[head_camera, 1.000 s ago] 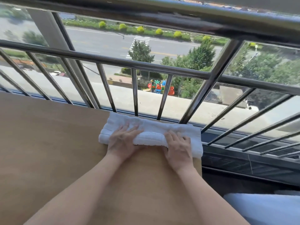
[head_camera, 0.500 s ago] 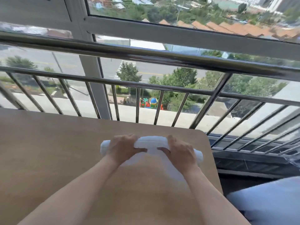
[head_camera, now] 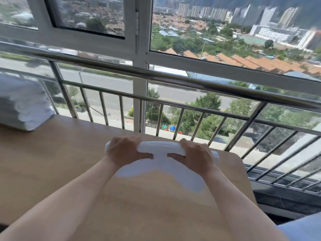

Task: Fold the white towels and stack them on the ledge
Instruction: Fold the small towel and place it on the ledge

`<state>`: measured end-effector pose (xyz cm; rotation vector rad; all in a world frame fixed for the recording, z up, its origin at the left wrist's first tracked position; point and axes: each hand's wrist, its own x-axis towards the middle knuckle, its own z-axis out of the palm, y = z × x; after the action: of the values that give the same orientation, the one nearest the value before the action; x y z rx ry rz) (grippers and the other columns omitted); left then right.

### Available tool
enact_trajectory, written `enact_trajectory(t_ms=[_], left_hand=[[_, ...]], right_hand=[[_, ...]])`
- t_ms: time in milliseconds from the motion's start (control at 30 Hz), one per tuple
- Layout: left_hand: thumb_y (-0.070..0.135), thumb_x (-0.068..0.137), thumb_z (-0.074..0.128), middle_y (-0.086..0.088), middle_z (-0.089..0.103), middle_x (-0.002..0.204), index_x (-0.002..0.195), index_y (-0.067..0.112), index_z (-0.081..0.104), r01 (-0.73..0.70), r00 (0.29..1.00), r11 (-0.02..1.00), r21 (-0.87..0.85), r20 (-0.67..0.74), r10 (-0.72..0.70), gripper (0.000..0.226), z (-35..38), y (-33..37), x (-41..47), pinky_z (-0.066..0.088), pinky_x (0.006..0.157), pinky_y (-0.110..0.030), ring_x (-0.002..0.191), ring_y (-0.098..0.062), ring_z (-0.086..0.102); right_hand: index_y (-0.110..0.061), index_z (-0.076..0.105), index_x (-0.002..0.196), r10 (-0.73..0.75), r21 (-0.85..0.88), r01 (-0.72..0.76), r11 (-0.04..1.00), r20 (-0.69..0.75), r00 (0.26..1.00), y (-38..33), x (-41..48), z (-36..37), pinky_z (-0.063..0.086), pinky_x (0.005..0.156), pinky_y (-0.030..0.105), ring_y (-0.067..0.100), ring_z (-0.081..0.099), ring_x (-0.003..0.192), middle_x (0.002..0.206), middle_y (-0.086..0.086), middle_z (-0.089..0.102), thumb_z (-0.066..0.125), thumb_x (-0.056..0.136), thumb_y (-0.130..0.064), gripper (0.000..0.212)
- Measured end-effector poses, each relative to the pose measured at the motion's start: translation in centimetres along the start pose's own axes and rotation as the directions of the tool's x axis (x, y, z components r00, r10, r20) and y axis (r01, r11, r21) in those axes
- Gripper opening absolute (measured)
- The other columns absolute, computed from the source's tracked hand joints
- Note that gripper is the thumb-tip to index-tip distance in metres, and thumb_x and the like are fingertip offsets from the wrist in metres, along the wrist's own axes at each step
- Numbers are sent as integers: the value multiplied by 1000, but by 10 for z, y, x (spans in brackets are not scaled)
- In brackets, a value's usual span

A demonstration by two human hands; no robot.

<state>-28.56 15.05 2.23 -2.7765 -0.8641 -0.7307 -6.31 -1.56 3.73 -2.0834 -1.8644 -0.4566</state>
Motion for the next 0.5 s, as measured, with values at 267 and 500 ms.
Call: enact_trajectory(t_ms=[267,500], left_hand=[[105,50,25,9,65,71,77,28,54,186,982,981,63,18,-187,87,-44,-27,-48,33,57,-29,67,-22,65],[83,52,74,8,56,51,60,22,53,155,987,973,170,-74,-144,65,-92,-70,-96,22,51,-22,43,-20,56]], right_hand=[[-17,50,74,47,181,-39,983,-41,998,-51,8,17,30,53,30,30,60,54,61,0,61,62,74,-76,61],[-16,48,68,65,106,-59,993,-54,996,-119,32,23,33,53,31,31,63,51,54,1,60,48,63,-90,74]])
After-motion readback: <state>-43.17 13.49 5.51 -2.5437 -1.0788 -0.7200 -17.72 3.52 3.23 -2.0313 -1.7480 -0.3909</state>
